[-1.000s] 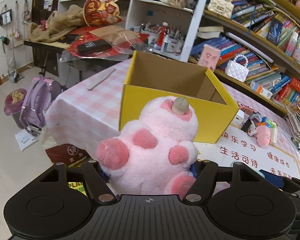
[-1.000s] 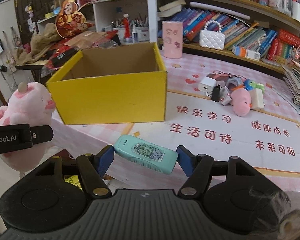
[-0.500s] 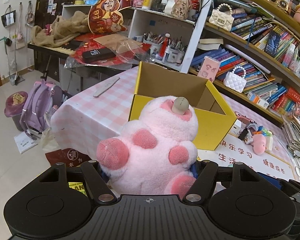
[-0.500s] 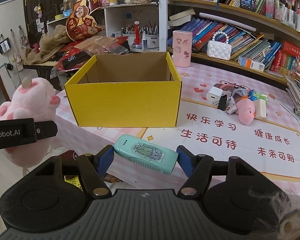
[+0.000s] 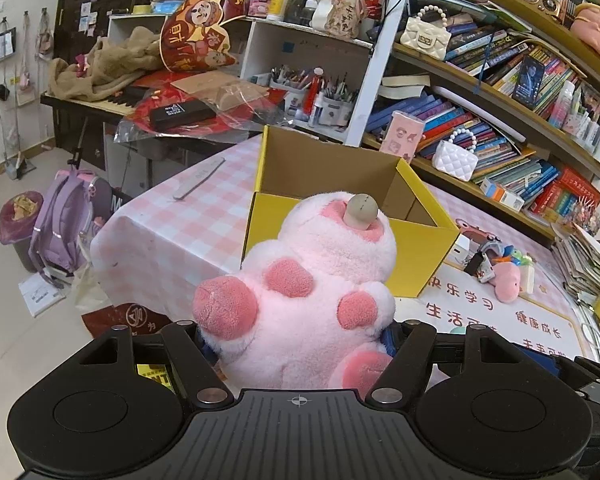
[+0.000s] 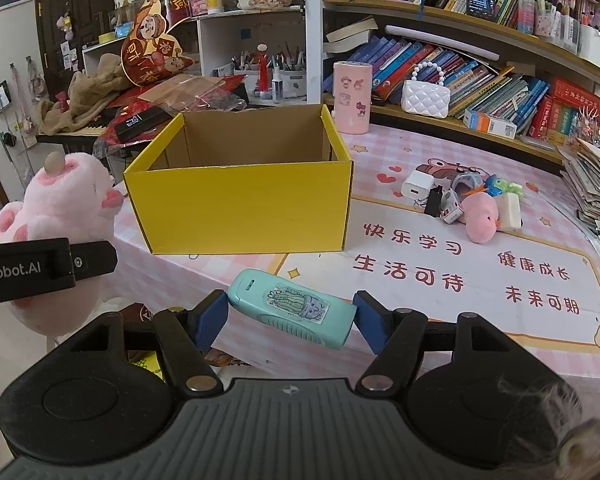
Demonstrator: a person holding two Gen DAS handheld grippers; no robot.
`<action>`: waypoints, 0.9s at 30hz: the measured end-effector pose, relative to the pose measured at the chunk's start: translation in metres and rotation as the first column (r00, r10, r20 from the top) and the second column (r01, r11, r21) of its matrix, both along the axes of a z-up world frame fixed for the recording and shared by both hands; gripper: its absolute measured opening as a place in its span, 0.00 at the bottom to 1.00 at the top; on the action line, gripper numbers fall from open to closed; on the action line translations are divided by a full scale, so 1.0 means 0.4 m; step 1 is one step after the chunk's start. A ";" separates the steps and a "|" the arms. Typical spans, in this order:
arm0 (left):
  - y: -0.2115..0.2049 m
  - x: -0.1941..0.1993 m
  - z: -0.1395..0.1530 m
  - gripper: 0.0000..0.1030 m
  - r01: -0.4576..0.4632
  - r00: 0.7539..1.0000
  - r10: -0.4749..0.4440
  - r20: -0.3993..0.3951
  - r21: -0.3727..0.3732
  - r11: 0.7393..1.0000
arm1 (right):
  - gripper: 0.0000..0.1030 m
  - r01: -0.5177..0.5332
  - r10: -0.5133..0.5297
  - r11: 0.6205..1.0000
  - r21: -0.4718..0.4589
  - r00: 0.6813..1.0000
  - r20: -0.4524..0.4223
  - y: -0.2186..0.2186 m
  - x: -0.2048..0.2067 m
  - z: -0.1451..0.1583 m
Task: Organize objects
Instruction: 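Carry the pink plush and green case toward the yellow box with both grippers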
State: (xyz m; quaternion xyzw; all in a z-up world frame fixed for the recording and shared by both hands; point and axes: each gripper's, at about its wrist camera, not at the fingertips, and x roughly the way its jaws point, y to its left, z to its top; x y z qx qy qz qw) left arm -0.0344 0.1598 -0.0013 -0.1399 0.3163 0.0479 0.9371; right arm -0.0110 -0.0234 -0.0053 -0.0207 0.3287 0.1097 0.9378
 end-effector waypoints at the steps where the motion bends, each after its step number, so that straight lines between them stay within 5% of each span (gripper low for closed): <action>1: 0.003 -0.001 0.000 0.67 -0.001 1.000 0.001 0.000 0.000 1.000 | 0.65 -0.001 0.001 1.000 -0.001 1.000 -0.001 0.002 0.000 -0.001; 27: 0.040 0.035 -0.018 0.67 -0.054 0.998 0.054 -0.037 0.004 0.999 | 0.65 -0.062 0.062 0.998 0.003 0.997 -0.039 0.055 0.078 -0.022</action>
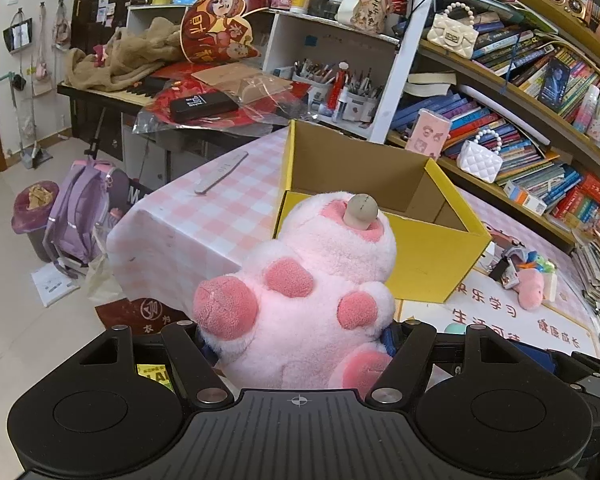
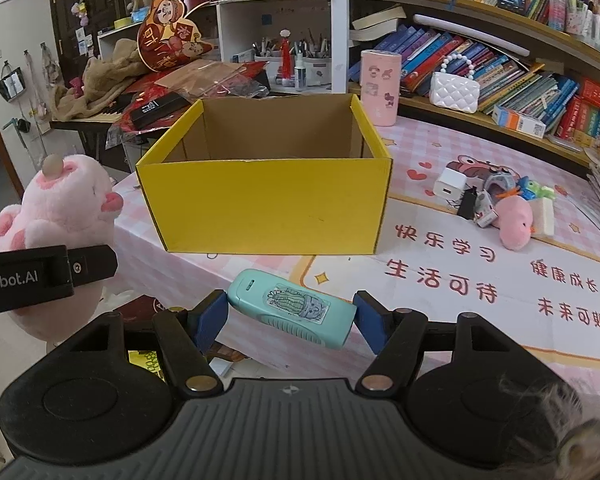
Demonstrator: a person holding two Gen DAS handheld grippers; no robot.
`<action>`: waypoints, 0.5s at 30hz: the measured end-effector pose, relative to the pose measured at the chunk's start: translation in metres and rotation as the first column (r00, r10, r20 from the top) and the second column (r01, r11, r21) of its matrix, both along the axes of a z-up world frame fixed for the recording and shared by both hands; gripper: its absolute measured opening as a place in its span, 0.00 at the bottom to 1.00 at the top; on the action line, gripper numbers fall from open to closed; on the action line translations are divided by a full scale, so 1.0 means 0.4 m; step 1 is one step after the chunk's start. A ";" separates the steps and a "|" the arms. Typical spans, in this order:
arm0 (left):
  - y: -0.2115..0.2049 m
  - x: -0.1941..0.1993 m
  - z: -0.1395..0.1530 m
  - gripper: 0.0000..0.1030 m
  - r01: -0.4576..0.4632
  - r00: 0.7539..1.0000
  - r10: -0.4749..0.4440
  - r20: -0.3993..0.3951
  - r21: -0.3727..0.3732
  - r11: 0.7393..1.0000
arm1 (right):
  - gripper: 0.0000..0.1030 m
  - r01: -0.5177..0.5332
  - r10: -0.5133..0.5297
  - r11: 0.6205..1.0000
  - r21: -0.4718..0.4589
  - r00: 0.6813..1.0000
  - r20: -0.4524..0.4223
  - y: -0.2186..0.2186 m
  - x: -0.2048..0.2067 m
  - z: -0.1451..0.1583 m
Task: Organize objects
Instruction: 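Carry the pink plush and green case toward the yellow box with both grippers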
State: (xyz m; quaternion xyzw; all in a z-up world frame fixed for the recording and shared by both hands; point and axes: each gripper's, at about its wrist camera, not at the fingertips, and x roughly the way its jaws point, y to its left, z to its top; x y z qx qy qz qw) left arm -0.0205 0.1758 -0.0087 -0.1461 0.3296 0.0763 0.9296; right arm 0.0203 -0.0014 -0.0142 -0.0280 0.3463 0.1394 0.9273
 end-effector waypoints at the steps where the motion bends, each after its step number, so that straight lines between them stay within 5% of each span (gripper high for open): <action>1: 0.001 0.003 -0.001 0.67 -0.002 1.000 0.002 -0.002 0.000 1.000 | 0.65 -0.003 0.003 1.000 0.000 1.000 -0.002 0.002 0.006 -0.001; 8: -0.002 0.021 0.010 0.67 -0.010 1.000 0.009 0.030 0.034 0.999 | 0.65 -0.036 0.036 0.999 0.000 0.999 0.008 0.017 0.048 -0.002; 15: -0.009 0.090 0.062 0.67 -0.004 0.994 -0.004 0.105 0.072 0.997 | 0.65 -0.059 0.058 0.998 0.005 0.992 0.114 0.020 0.124 0.058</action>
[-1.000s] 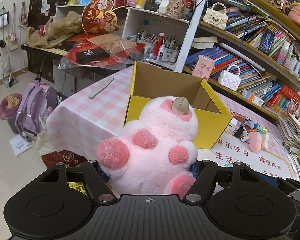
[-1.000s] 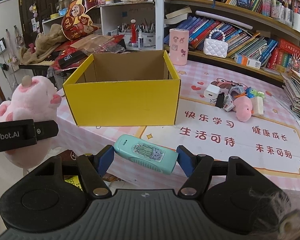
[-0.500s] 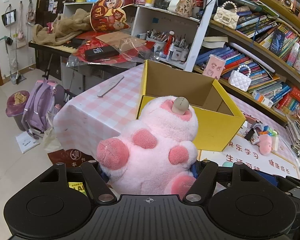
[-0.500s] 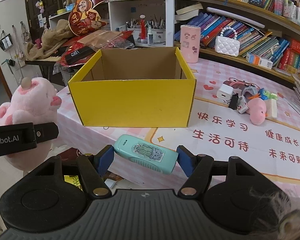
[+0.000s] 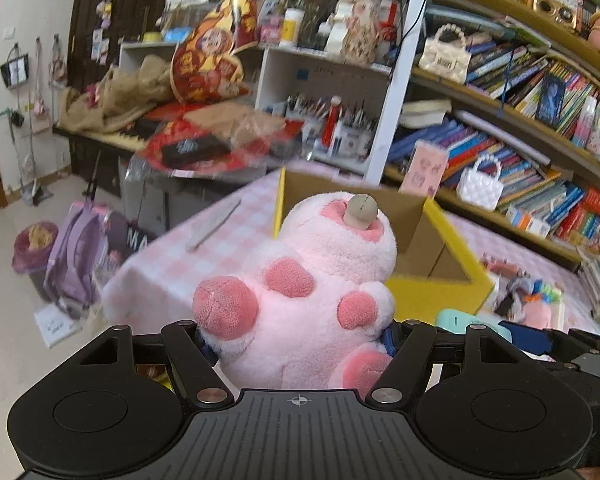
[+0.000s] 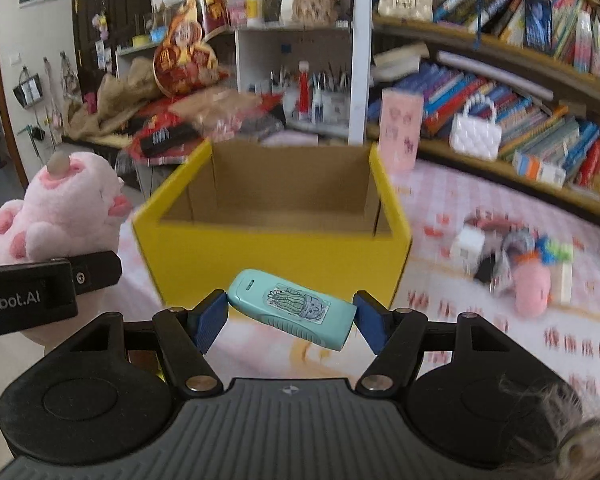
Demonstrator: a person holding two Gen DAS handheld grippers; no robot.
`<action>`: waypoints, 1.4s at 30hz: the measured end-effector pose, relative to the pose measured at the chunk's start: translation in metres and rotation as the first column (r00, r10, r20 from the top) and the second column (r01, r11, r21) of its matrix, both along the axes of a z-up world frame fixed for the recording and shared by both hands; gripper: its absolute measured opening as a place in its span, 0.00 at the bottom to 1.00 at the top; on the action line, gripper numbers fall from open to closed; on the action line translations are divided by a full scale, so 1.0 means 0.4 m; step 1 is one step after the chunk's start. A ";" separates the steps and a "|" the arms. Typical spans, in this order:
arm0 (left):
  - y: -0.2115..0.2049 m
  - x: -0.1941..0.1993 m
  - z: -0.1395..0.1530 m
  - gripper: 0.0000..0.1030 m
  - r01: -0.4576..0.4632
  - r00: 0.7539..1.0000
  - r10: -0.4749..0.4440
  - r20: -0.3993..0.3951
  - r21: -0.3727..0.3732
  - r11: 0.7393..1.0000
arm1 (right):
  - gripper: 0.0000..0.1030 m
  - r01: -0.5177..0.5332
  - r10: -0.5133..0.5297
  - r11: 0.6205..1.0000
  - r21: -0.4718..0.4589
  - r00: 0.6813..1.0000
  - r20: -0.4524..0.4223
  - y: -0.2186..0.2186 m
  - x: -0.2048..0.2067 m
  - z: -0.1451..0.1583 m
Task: Organize objects
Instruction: 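Carry the pink plush and green case toward the yellow box with both grippers, then lower the plush and case into the yellow box and open both grippers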
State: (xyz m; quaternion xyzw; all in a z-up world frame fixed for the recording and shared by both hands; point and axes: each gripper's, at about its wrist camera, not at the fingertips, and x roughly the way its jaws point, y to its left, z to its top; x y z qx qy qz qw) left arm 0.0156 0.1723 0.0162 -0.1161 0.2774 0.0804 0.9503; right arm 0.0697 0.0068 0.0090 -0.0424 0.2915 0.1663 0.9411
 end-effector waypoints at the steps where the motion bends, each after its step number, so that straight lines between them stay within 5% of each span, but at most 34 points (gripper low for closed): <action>1: -0.001 0.016 0.012 0.67 0.004 1.000 -0.004 0.019 0.004 1.000 | 0.65 -0.002 0.002 1.000 0.005 1.000 0.018 -0.001 0.014 0.012; 9: -0.019 0.168 0.050 0.68 0.002 0.996 -0.005 0.085 0.036 0.999 | 0.65 -0.010 0.008 1.000 0.029 0.997 0.083 -0.007 0.173 0.076; 17: -0.022 0.293 0.005 0.68 -0.028 1.000 0.027 0.005 0.039 0.999 | 0.65 -0.060 0.060 0.998 -0.025 0.998 0.011 0.004 0.340 0.030; 24: -0.031 0.379 -0.037 0.68 -0.020 0.995 0.025 -0.094 0.055 0.998 | 0.65 -0.192 0.181 0.968 -0.163 0.980 -0.078 0.058 0.450 -0.030; 30: -0.037 0.445 -0.070 0.70 0.003 0.983 0.009 -0.183 0.064 0.998 | 0.65 -0.302 0.275 0.916 -0.264 0.952 -0.133 0.104 0.476 -0.068; 42: -0.042 0.473 -0.100 0.73 0.022 0.974 -0.005 -0.228 0.075 0.997 | 0.66 -0.343 0.289 0.897 -0.278 0.932 -0.217 0.119 0.499 -0.104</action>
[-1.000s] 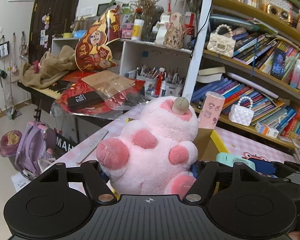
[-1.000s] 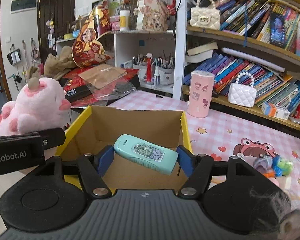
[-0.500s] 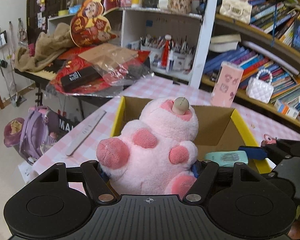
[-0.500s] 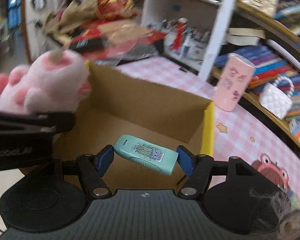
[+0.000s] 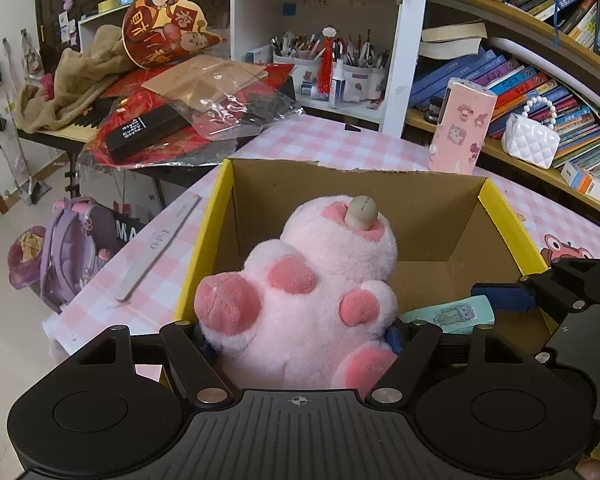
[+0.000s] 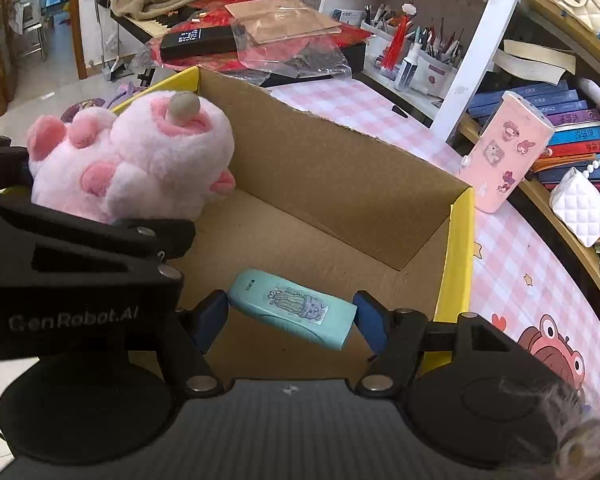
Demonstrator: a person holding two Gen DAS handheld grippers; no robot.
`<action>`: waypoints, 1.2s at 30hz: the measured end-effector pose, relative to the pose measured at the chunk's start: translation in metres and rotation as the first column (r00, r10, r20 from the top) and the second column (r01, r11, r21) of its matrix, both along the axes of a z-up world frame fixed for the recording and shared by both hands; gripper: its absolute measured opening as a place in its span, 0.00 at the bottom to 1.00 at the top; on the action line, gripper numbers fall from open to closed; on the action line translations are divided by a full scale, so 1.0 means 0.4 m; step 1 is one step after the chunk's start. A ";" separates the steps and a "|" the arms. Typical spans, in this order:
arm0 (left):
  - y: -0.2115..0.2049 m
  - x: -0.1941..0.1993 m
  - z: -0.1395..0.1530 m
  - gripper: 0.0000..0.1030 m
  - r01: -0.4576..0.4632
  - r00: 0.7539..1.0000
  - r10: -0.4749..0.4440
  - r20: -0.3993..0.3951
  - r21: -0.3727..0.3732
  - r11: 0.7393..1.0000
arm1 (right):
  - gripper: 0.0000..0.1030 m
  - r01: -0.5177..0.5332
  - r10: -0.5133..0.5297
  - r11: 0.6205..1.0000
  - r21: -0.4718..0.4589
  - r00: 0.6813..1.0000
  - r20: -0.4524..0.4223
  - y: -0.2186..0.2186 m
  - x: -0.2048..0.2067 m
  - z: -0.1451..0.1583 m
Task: Organize objects
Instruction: 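Lower the plush and case into the yellow box and open both grippers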
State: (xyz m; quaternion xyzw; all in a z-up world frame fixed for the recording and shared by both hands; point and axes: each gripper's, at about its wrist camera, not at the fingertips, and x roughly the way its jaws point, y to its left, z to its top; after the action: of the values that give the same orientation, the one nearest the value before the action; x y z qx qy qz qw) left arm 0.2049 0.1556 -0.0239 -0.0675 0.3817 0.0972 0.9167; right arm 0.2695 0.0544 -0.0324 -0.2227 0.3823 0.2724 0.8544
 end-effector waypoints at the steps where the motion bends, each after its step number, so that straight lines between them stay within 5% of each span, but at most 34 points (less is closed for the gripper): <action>1: 0.002 0.000 0.001 0.73 0.001 1.000 -0.001 0.004 -0.004 1.000 | 0.66 0.002 -0.002 1.000 0.000 1.000 0.001 0.000 -0.001 0.000; 8: 0.007 -0.025 0.028 0.79 -0.001 0.998 0.002 0.063 -0.011 1.000 | 0.77 0.037 -0.038 0.999 0.037 0.999 0.021 -0.011 -0.003 0.009; 21: 0.035 -0.164 0.132 0.84 -0.061 0.969 0.063 0.241 -0.014 0.998 | 0.79 0.116 -0.142 0.980 0.164 0.978 0.156 -0.060 -0.137 0.114; 36: 0.056 -0.357 0.146 0.90 -0.097 0.955 0.103 0.279 -0.033 0.995 | 0.85 0.223 -0.303 0.930 0.293 0.916 0.264 -0.123 -0.348 0.178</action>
State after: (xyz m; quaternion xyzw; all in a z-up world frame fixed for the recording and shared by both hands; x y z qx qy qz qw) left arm 0.0619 0.1779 0.0344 -0.1083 0.2450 0.1294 0.9547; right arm 0.1301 0.0053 0.0388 -0.0956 0.2341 0.1638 0.9535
